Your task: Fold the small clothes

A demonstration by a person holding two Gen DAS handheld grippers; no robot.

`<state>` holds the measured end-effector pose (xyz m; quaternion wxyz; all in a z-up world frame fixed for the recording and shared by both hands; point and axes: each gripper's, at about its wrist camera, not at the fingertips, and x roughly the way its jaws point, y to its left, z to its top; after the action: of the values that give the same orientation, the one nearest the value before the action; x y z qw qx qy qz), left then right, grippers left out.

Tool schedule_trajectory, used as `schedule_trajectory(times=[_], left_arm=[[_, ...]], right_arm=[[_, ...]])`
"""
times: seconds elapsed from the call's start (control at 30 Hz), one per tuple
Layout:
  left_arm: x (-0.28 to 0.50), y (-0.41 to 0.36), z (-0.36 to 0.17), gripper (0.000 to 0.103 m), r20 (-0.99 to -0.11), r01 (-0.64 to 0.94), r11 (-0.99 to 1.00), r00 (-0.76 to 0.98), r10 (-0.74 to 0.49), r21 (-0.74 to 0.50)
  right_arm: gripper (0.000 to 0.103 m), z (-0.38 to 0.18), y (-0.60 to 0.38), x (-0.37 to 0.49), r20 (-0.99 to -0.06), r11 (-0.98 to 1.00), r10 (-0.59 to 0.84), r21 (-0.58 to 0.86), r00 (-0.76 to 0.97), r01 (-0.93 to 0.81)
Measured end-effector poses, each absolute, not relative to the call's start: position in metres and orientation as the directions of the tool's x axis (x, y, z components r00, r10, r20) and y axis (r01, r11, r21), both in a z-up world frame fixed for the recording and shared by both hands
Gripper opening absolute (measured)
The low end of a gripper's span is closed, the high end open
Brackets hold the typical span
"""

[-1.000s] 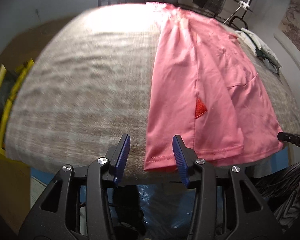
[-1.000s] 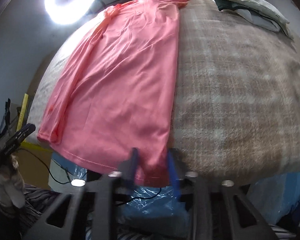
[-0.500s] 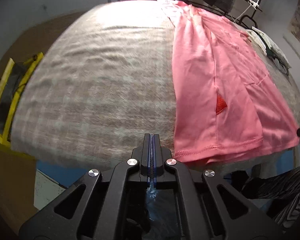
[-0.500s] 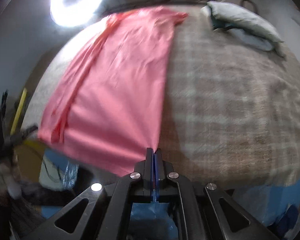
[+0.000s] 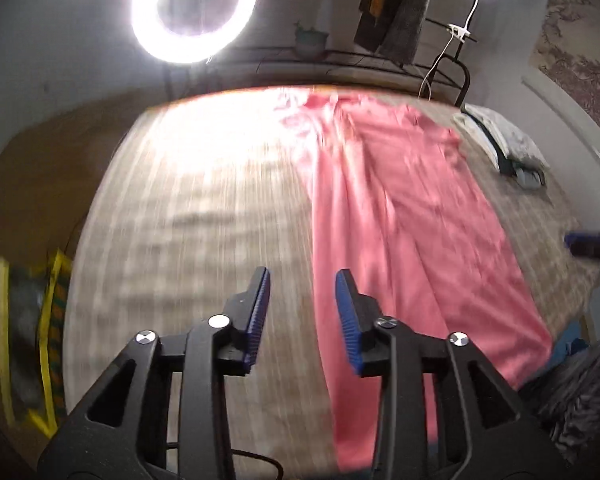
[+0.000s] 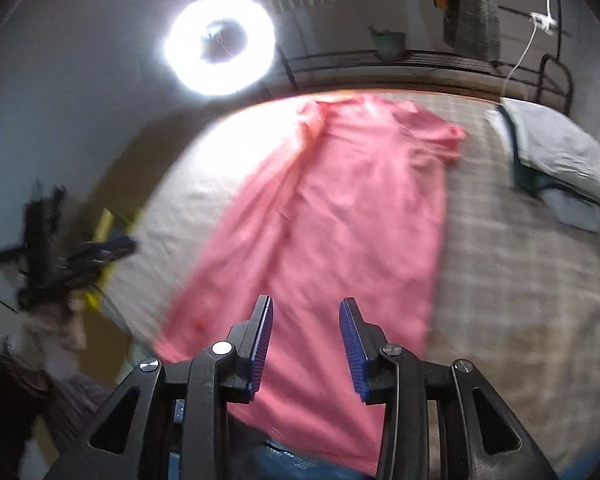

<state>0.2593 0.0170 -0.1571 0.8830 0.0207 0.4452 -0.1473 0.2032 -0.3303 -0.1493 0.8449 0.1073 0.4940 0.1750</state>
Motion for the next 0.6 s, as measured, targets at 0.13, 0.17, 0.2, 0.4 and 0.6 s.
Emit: schedule_trajectory(times=[0.13,0.17,0.2,0.4,0.6], left_arm=[[0.345,0.024,-0.160,0.035,-0.794,0.275,0.945,0.529,-0.301,-0.176],[0.366,0.026,-0.163,0.035,-0.794,0.265,0.945,0.523,-0.308,-0.192],[0.380,0.028,-0.166,0.035,-0.795,0.257,0.945,0.521,-0.311,-0.201],[0.502,0.018,-0.190,0.035,-0.797,0.239,0.938,0.500,-0.339,-0.250],[0.600,-0.002,-0.231,0.047,-0.809,0.185,0.931,0.461,-0.365,-0.314]], right_arm=[[0.037,-0.159,-0.294,0.228,-0.764,0.870,0.490,0.455,0.419,-0.188],[0.037,-0.164,-0.282,0.233,-0.755,0.858,0.510,0.477,0.411,-0.188],[0.037,-0.170,-0.270,0.238,-0.749,0.848,0.526,0.498,0.403,-0.181],[0.037,-0.212,-0.192,0.276,-0.749,0.838,0.539,0.521,0.386,-0.160],[0.040,-0.255,-0.149,0.303,-0.789,0.873,0.479,0.472,0.385,-0.121]])
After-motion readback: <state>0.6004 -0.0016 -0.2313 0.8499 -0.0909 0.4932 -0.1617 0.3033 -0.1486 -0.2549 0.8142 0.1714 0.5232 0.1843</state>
